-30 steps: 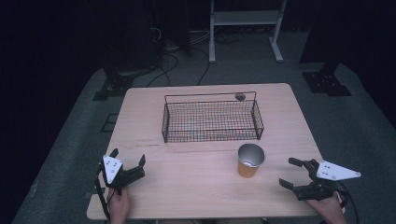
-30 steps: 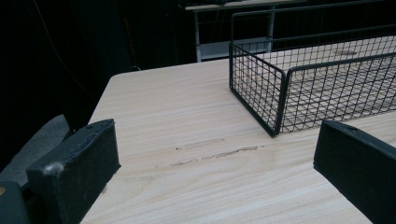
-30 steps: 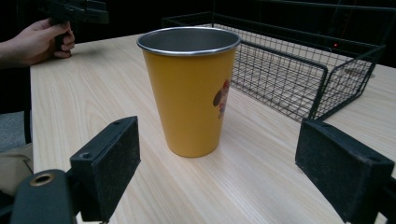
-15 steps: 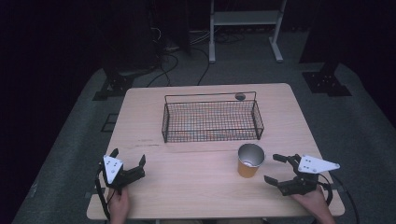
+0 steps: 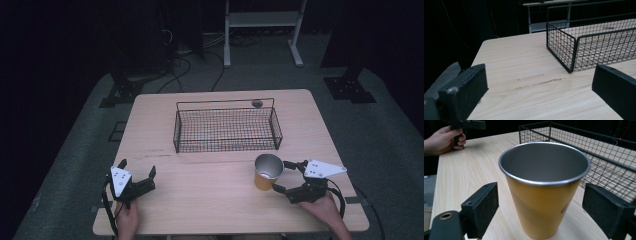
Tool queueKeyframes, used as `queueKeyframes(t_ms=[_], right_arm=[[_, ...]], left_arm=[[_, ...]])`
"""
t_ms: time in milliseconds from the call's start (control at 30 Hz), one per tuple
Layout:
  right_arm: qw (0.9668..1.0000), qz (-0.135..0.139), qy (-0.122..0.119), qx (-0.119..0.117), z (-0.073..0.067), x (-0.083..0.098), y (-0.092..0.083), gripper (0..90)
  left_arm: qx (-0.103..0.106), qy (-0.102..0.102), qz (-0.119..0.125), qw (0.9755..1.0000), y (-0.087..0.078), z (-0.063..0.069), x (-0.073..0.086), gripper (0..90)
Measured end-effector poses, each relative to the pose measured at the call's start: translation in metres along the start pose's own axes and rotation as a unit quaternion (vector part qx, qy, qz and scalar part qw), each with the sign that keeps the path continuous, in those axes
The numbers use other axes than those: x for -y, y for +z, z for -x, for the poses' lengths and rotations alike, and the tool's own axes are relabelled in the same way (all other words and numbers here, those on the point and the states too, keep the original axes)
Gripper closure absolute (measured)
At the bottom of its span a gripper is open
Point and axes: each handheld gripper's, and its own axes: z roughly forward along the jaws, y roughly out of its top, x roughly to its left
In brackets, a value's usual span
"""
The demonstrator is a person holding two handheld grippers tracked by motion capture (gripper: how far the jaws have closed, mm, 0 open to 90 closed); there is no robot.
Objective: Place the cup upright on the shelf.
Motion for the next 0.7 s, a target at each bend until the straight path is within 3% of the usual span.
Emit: queueKeyframes(t_ms=[700], right_arm=[[0.9999,-0.010,0.008,0.006,0.001,-0.004,0.029,12.0]], left_arm=[[0.000,0.001,0.000,1.0000,0.000,0.000,0.000,0.0]])
